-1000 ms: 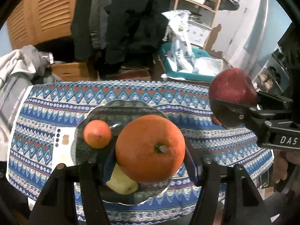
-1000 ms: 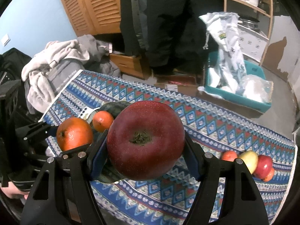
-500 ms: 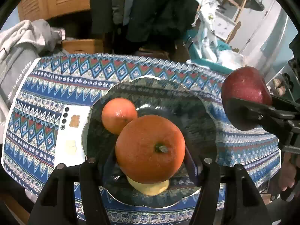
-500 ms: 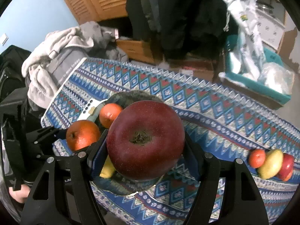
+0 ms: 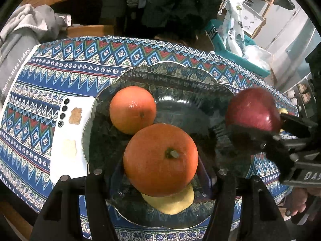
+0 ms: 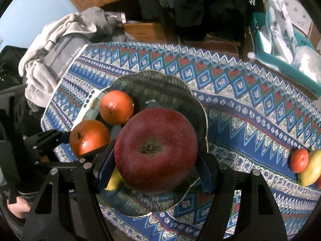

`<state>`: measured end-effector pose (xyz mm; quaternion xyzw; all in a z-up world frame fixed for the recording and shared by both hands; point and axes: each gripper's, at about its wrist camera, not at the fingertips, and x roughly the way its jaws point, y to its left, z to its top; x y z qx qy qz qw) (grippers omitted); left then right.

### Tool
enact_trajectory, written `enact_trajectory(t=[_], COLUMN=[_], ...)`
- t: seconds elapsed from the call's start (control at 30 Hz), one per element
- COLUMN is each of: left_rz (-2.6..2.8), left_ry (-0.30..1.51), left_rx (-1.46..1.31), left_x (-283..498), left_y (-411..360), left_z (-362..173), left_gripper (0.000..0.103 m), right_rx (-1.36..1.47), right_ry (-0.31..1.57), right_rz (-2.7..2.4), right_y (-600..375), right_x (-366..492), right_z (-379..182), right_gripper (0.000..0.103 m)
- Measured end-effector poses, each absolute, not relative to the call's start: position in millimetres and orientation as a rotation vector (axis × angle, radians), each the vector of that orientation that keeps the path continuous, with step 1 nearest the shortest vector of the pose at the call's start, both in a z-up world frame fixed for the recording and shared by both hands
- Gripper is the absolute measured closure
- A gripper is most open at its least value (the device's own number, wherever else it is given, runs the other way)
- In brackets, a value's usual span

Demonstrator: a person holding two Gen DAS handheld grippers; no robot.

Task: Organize fruits
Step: 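Lower and release the orange with the left tool while the right tool releases the apple onto the plate, then withdraw both open tools from the plate toward the remaining fruit row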

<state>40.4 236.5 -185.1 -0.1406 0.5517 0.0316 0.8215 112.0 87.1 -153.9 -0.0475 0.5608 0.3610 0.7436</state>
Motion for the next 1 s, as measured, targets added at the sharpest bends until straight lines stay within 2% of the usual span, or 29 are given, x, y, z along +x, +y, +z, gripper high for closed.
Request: enact_trajectory(t=[0.6, 0.93, 1.0], left_rz=[0.075, 0.066, 0.058], left_ry=[1.205, 1.200, 1.196], left_rx=[-0.295, -0.278, -0.278], left_x=[40.9, 38.0, 36.8], left_y=[235.9, 230.2, 227.8], left_z=[-190.1, -184.3, -181.1], left_gripper=[0.037, 0.036, 0.033], right_rx=[-0.065, -0.015, -0.026], right_ry=[1.299, 1.252, 1.236], right_rz=[0.788, 0.794, 0.781], right_y=[81.6, 73.5, 70.7], right_x=[114.1, 115.7, 114.3], right_z=[-175.0, -151.1, -145.9], right_gripper=[0.029, 0.030, 0.030])
